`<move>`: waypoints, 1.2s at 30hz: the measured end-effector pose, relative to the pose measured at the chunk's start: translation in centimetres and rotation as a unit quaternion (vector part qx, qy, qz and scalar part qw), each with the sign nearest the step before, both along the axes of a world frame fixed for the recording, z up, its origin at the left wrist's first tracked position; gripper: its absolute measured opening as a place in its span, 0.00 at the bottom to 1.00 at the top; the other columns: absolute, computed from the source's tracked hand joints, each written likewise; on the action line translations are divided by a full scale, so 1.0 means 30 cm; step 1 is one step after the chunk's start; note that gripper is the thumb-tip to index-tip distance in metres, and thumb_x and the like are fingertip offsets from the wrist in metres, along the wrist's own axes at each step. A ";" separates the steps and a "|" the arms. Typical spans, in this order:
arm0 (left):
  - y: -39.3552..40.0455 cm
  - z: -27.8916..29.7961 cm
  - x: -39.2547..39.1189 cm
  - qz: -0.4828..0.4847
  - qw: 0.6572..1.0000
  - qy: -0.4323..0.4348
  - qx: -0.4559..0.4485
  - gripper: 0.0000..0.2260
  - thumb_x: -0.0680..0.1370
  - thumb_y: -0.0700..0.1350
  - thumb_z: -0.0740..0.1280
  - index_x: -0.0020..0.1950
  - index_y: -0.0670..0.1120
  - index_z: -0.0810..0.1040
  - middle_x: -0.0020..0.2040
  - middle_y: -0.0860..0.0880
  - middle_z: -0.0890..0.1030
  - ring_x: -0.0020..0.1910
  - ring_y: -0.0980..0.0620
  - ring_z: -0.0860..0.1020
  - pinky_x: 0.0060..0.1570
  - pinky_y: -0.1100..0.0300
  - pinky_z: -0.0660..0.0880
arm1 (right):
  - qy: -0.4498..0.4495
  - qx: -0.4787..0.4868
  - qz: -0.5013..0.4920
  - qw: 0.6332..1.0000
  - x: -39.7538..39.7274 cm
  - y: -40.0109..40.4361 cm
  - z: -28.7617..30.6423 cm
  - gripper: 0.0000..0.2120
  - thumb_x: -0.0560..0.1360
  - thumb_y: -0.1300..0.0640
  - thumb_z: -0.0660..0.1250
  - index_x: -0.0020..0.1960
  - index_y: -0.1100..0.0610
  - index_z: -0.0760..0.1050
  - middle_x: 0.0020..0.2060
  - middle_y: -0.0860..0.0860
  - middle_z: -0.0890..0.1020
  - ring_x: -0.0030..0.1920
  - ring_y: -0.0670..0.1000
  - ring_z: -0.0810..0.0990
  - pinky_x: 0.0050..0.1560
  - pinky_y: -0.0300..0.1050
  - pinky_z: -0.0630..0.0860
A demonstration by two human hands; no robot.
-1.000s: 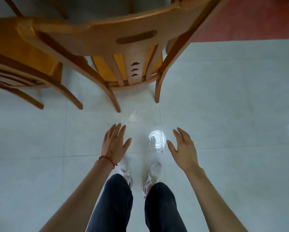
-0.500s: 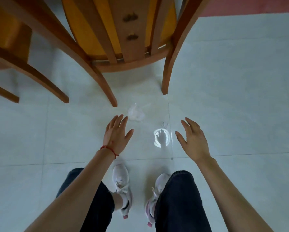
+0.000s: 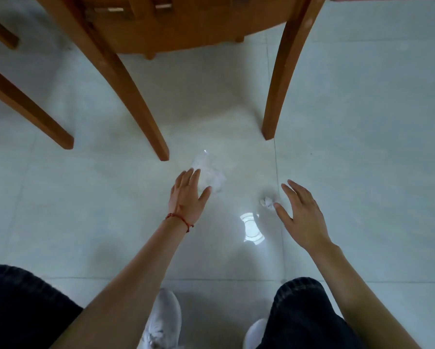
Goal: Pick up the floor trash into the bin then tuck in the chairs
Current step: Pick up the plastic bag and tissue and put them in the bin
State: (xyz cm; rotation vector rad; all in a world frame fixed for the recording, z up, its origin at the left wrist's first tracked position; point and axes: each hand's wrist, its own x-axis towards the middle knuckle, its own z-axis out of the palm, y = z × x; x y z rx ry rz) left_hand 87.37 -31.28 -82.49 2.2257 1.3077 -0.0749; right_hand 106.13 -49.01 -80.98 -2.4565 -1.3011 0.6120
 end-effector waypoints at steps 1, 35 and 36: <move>0.012 -0.040 0.008 0.018 1.000 -0.011 -0.002 0.25 0.78 0.50 0.59 0.71 0.41 0.60 0.72 0.42 0.63 0.72 0.43 0.58 0.70 0.50 0.58 | -0.001 0.002 -0.001 1.000 0.005 0.003 -0.034 0.23 0.77 0.49 0.60 0.68 0.60 0.67 0.69 0.57 0.68 0.69 0.57 0.66 0.64 0.54 0.67; 0.131 -0.305 0.133 0.336 0.910 -0.123 -0.210 0.10 0.68 0.43 0.72 0.44 0.38 0.81 0.44 0.42 0.81 0.47 0.43 0.79 0.46 0.57 0.74 | 0.077 0.041 -0.089 0.992 -0.043 -0.051 -0.256 0.20 0.77 0.51 0.61 0.66 0.56 0.68 0.67 0.52 0.71 0.68 0.52 0.67 0.60 0.42 0.63; 0.130 -0.306 0.131 0.349 0.900 -0.139 -0.219 0.06 0.68 0.42 0.72 0.40 0.40 0.80 0.40 0.43 0.80 0.44 0.44 0.80 0.42 0.58 0.75 | 0.082 0.043 -0.092 0.991 -0.044 -0.045 -0.262 0.20 0.77 0.51 0.62 0.66 0.56 0.69 0.66 0.52 0.72 0.67 0.52 0.67 0.60 0.42 0.64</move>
